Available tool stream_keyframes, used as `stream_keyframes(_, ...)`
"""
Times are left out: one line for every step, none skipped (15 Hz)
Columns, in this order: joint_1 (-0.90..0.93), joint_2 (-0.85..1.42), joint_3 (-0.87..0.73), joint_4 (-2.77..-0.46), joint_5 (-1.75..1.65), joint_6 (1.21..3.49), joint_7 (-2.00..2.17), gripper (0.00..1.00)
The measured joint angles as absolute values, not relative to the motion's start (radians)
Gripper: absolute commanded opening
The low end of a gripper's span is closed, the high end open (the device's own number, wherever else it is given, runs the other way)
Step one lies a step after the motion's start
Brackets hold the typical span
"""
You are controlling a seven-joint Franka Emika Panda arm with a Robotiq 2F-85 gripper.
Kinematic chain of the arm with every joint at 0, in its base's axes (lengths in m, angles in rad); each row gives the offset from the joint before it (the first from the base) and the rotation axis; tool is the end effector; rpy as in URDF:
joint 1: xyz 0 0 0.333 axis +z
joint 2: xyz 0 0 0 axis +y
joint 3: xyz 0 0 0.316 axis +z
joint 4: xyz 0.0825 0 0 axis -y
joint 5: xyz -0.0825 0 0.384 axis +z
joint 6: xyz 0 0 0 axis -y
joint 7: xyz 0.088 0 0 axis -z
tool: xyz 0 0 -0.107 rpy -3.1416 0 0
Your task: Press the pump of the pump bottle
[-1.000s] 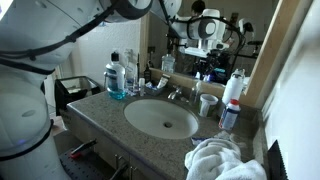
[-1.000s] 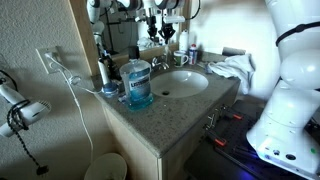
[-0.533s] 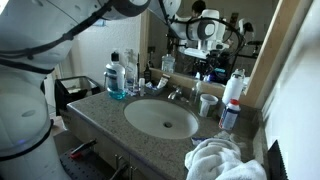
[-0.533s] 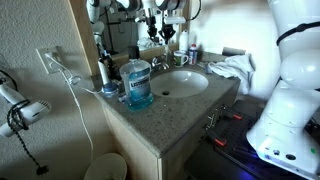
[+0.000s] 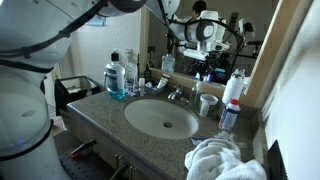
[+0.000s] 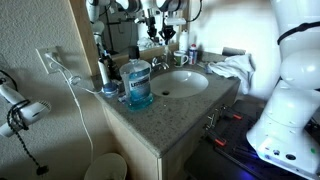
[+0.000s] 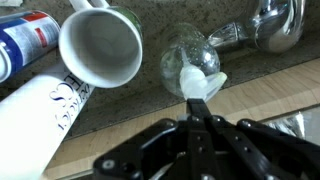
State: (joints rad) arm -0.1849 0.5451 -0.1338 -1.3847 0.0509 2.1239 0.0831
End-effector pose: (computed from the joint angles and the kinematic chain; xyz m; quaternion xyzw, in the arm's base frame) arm 0.6995 -0.2075 0.4173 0.9754 -0.1968 0.0973 0.0222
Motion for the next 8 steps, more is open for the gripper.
stream_keyframes(-0.185, 0.541, -0.133, -1.393, 0.051, 2.133, 0.083, 0.0)
stream_keyframes(-0.185, 0.536, -0.133, -1.402, 0.052, 2.143, 0.083, 0.0)
stream_keyframes(-0.185, 0.532, -0.133, -1.41, 0.052, 2.151, 0.083, 0.0)
stream_keyframes(-0.185, 0.529, -0.133, -1.417, 0.052, 2.157, 0.083, 0.0)
stream_keyframes(-0.185, 0.526, -0.133, -1.423, 0.053, 2.163, 0.083, 0.0)
stream_keyframes(-0.185, 0.523, -0.133, -1.428, 0.054, 2.168, 0.083, 0.0)
stream_keyframes(-0.185, 0.521, -0.132, -1.433, 0.055, 2.173, 0.083, 0.0)
stream_keyframes(-0.185, 0.519, -0.132, -1.437, 0.057, 2.178, 0.083, 0.0)
